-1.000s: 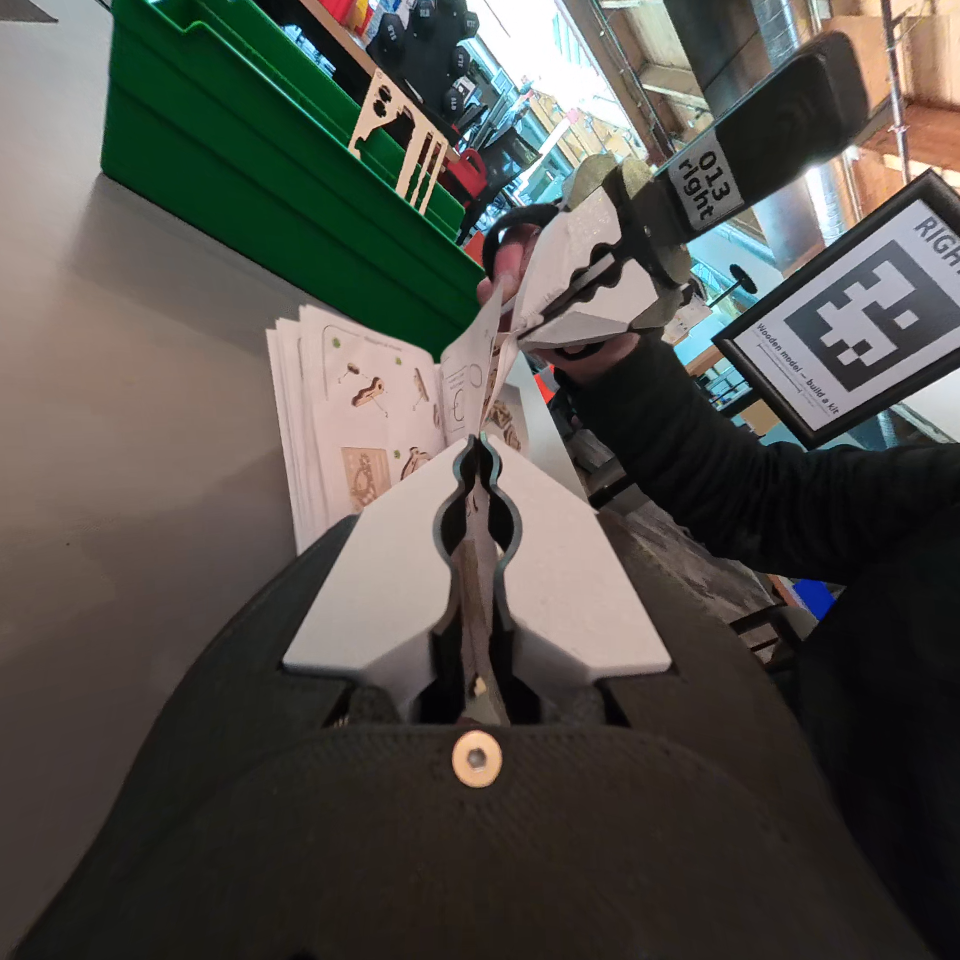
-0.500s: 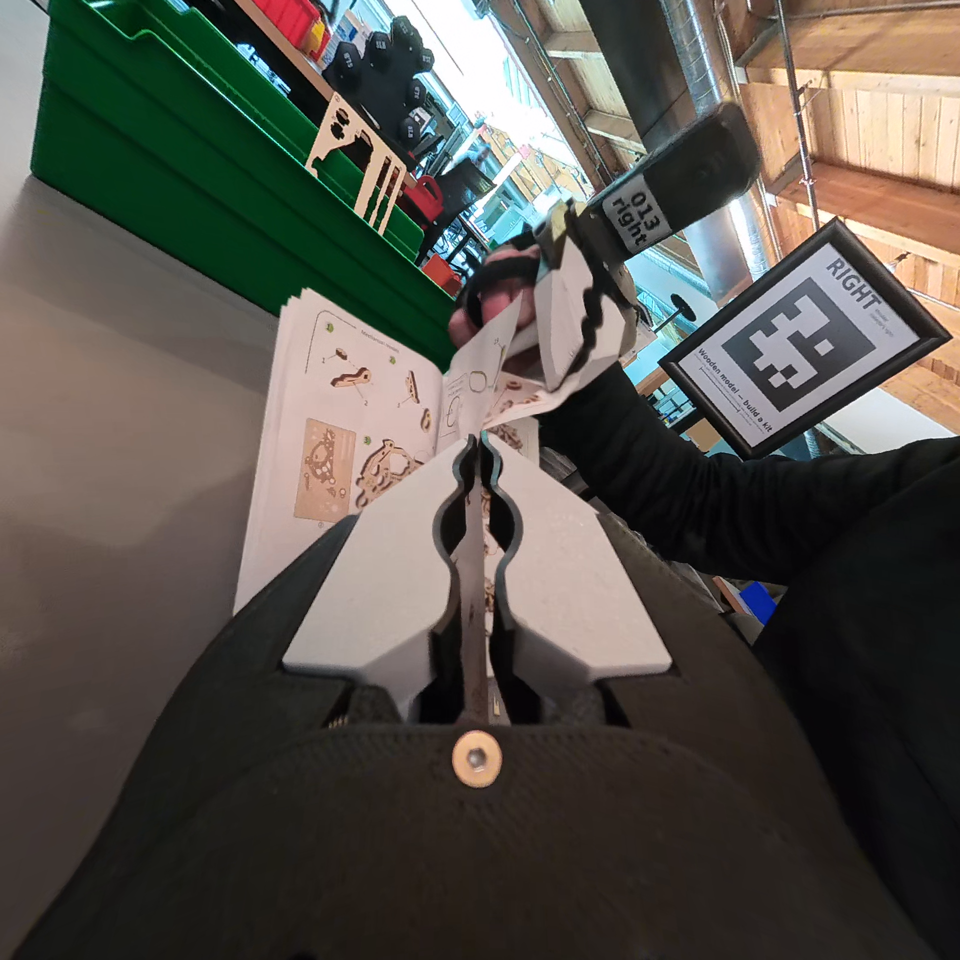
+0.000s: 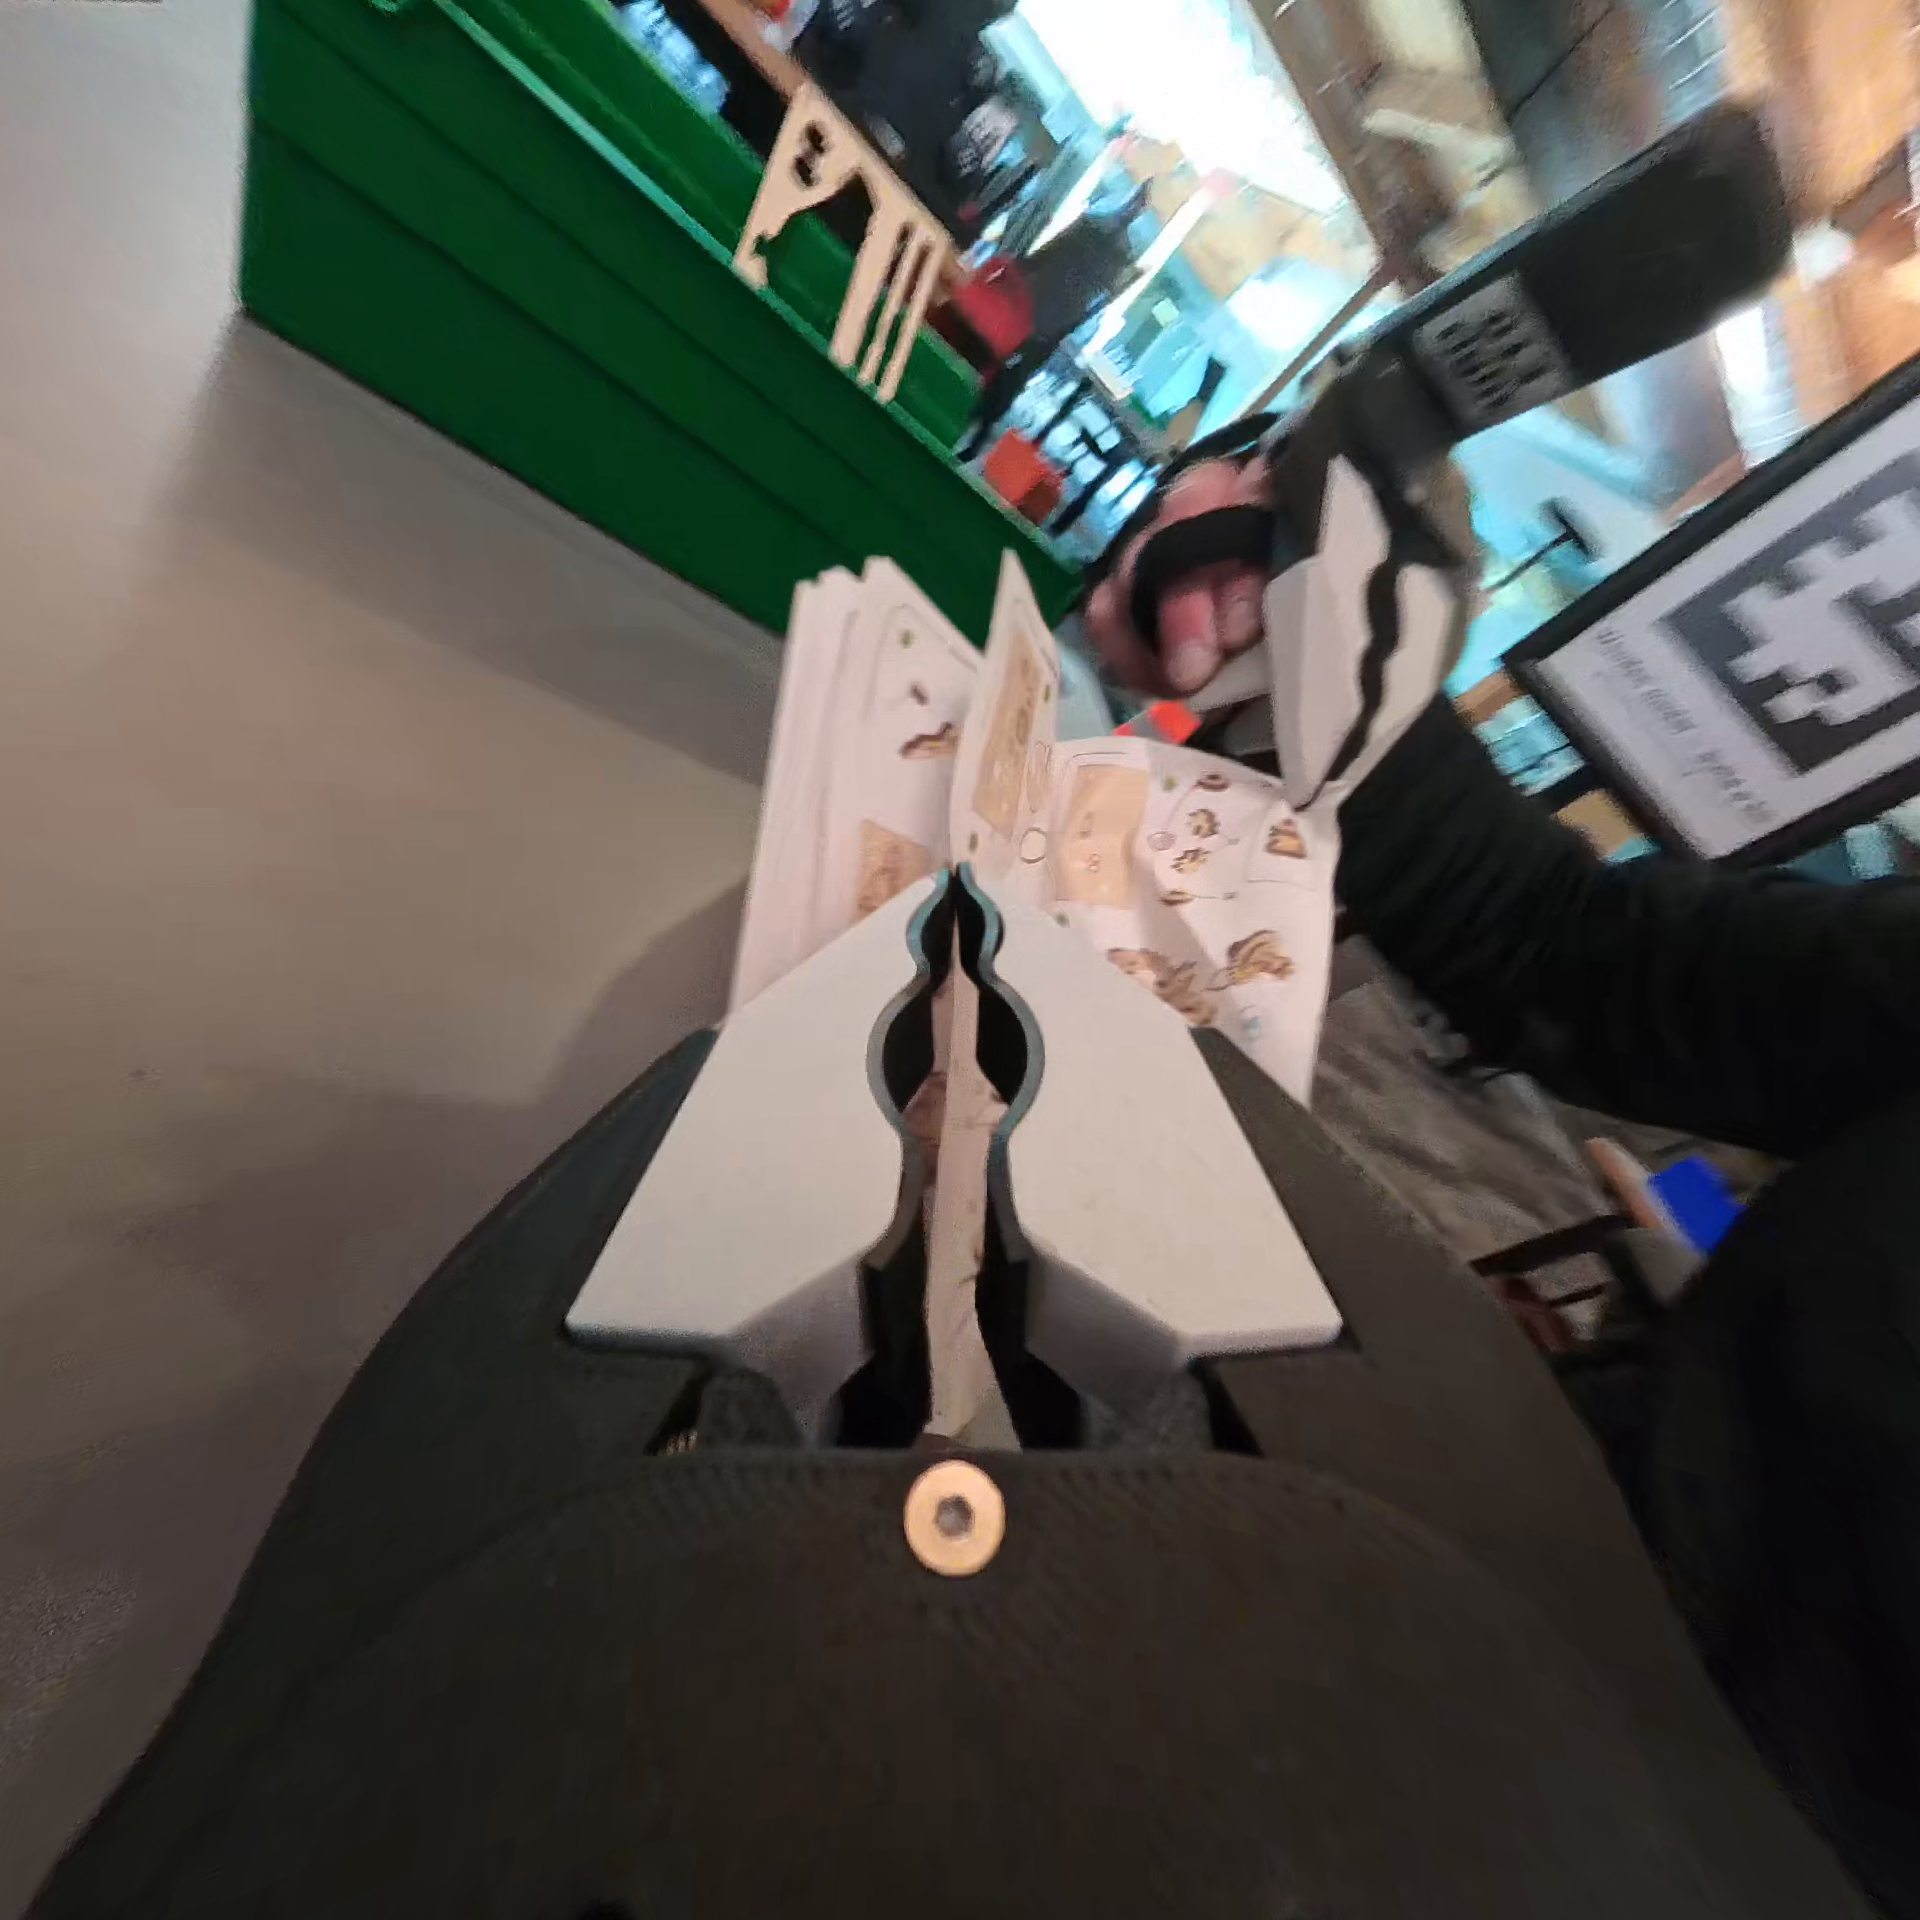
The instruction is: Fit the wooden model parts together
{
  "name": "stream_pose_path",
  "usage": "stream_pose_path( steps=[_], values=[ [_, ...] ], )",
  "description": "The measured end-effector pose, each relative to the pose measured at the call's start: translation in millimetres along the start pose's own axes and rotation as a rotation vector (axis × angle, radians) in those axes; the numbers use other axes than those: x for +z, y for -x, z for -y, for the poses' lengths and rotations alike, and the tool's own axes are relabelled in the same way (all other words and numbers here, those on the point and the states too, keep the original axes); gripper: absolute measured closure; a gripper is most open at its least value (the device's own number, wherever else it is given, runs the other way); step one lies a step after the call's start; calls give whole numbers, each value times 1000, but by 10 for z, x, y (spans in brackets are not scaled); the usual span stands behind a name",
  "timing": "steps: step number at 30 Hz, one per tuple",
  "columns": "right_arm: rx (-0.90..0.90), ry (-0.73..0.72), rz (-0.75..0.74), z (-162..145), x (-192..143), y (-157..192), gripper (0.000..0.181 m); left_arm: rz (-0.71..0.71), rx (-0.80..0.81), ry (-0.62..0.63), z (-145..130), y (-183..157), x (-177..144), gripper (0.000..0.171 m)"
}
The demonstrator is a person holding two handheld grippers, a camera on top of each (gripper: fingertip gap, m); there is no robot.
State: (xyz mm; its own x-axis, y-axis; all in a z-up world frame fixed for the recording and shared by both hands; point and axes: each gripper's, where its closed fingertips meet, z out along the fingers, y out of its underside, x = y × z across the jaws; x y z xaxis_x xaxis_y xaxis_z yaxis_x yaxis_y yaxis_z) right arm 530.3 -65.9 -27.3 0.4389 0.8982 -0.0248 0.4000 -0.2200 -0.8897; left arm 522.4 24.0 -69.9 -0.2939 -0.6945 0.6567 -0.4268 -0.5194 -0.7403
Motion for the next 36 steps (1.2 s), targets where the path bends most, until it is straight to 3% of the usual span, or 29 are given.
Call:
stream_pose_path(
  steps=[3, 6, 10, 12, 16, 22, 25, 26, 28, 30, 32, 34, 36],
  values=[
    [-14, 180, -1, -238, 10, 31, 181, 96, 19, 26, -29, 120, -5, 171],
    [-70, 475, -42, -579, 11, -33, 181, 213, 51, 55, -57, 289, -54, 171],
    [-206, 883, -256, -961, -90, -465, 181, 350, 83, 78, -75, 495, -138, 171],
    [-233, 980, -383, -1019, -110, -733, 181, 428, 121, 112, -105, 597, -179, 171],
    [-114, 1091, -477, -1224, -104, -982, 181, 503, 167, 180, -185, 683, -197, 171],
    [71, 1037, -689, -903, -251, -1077, 181, 551, 203, 249, -291, 745, -163, 171],
    [128, 993, -705, -740, -259, -1008, 179, 558, 204, 253, -290, 749, -178, 171],
    [152, 989, -671, -751, -238, -965, 179, 560, 202, 255, -290, 746, -180, 171],
    [164, 994, -683, -817, -295, -1019, 150, 591, 213, 277, -308, 782, -212, 171],
    [218, 1009, -653, -950, -339, -1011, 153, 583, 194, 269, -306, 780, -220, 171],
    [218, 903, -676, -800, -270, -1022, 155, 616, 213, 281, -304, 814, -257, 171],
    [183, 706, -678, -429, -81, -984, 181, 605, 204, 272, -294, 801, -248, 171],
    [236, 545, -640, -222, 166, -936, 181, 602, 194, 275, -312, 810, -241, 171]
  ],
)
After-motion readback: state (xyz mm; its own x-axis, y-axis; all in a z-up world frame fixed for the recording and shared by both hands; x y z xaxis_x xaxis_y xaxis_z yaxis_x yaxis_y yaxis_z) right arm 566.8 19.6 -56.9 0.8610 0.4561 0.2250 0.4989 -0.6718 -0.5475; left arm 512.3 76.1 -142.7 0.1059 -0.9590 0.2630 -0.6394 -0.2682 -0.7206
